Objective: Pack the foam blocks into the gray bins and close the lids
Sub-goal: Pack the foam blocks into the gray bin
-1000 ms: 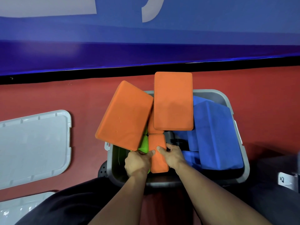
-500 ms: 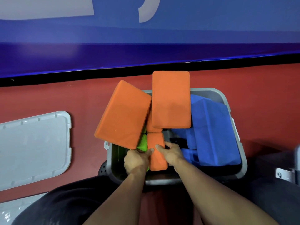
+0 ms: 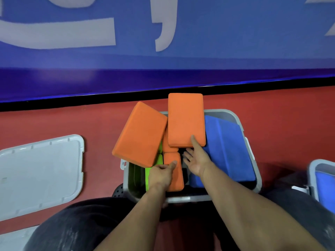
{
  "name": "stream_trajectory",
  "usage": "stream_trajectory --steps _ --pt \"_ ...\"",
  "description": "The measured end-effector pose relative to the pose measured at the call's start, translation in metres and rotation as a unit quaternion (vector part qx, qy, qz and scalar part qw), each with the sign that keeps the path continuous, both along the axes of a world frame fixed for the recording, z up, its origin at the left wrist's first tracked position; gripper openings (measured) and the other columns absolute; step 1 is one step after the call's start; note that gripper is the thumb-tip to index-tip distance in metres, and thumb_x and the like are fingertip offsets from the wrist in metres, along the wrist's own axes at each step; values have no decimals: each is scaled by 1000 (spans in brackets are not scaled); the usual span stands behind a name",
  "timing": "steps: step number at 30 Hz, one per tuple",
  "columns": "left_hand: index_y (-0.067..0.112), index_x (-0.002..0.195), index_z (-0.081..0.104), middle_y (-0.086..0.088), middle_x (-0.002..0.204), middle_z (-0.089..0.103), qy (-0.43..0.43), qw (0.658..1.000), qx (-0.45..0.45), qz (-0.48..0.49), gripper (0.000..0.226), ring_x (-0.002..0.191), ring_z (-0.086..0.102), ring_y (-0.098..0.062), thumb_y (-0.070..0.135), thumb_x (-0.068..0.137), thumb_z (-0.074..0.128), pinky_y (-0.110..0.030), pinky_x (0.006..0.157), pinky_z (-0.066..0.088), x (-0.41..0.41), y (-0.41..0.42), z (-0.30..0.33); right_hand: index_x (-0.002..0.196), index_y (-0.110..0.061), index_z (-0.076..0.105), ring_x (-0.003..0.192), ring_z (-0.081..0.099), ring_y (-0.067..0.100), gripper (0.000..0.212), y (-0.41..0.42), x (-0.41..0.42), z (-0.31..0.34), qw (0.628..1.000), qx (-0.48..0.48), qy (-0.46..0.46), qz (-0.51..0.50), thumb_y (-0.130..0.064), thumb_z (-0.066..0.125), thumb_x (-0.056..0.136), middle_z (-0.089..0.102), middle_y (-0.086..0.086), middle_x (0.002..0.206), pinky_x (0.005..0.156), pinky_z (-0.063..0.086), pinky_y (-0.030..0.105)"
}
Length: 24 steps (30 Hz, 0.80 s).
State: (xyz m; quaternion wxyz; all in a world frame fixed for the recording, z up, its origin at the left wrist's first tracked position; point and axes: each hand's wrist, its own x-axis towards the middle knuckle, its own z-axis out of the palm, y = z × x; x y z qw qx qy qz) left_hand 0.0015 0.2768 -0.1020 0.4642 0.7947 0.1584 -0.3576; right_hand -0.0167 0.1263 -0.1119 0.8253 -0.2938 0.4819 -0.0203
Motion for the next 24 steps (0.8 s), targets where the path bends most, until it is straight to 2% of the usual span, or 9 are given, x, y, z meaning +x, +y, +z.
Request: stream_trajectory --steps 4,7,10,14,16,18,20,22,24 --pt "5 94 66 -5 79 73 -3 999 -42 29 47 68 66 -23 48 82 79 -41 79 59 8 -5 9 148 -18 42 132 54 27 83 -5 7 7 999 29 4 -39 -48 81 81 54 16 140 115 42 43" --pt "9 92 60 -4 79 67 13 995 -87 46 40 68 59 -22 45 85 77 -34 66 52 9 -9 20 143 -20 47 126 57 26 80 -9 8 8 997 44 -11 -56 -48 83 78 58 15 134 113 44 45" --pt "10 100 57 -5 85 61 19 989 -136 55 43 79 58 -22 47 87 75 -33 68 51 11 -16 36 141 -17 52 117 63 20 74 -6 4 9 999 15 -21 -31 -49 81 80 66 12 128 110 46 41" --pt "9 137 45 -4 123 63 14 978 -199 68 87 109 63 -21 62 77 77 -44 95 54 31 -23 56 134 -14 61 114 66 16 64 8 -5 23 998 3 -56 17 -53 73 85 73 8 121 101 48 34" --pt "4 142 43 -15 136 61 4 975 -206 81 102 97 69 -19 67 71 79 -36 76 60 43 -25 70 129 -14 63 113 67 17 56 12 -3 41 996 -22 -68 45 -52 70 88 71 11 120 94 51 32" --pt "0 122 59 -11 116 70 -22 977 -195 83 77 73 66 -13 60 77 78 -24 52 55 53 -23 87 125 -16 62 110 68 19 50 13 0 62 993 -50 -72 74 -51 69 89 70 13 119 86 54 31" --pt "6 110 63 -5 104 69 -49 984 -162 59 59 78 62 -11 55 81 77 -31 70 60 64 -18 100 125 -16 60 108 68 20 52 9 2 83 990 -62 -67 110 -53 67 90 70 13 117 87 54 32" --pt "8 117 63 -2 100 69 -60 986 -151 32 62 85 64 -14 55 79 78 -41 88 59 76 -12 113 129 -10 57 107 69 22 68 3 0 102 980 -81 -36 177 -62 67 86 70 14 119 96 53 36" --pt "11 116 62 -3 99 68 -58 986 -156 18 61 90 67 -19 54 78 80 -39 81 60 85 -8 123 133 -5 52 106 71 24 85 -3 -4 118 954 -129 20 271 -72 64 82 69 15 122 101 52 40"
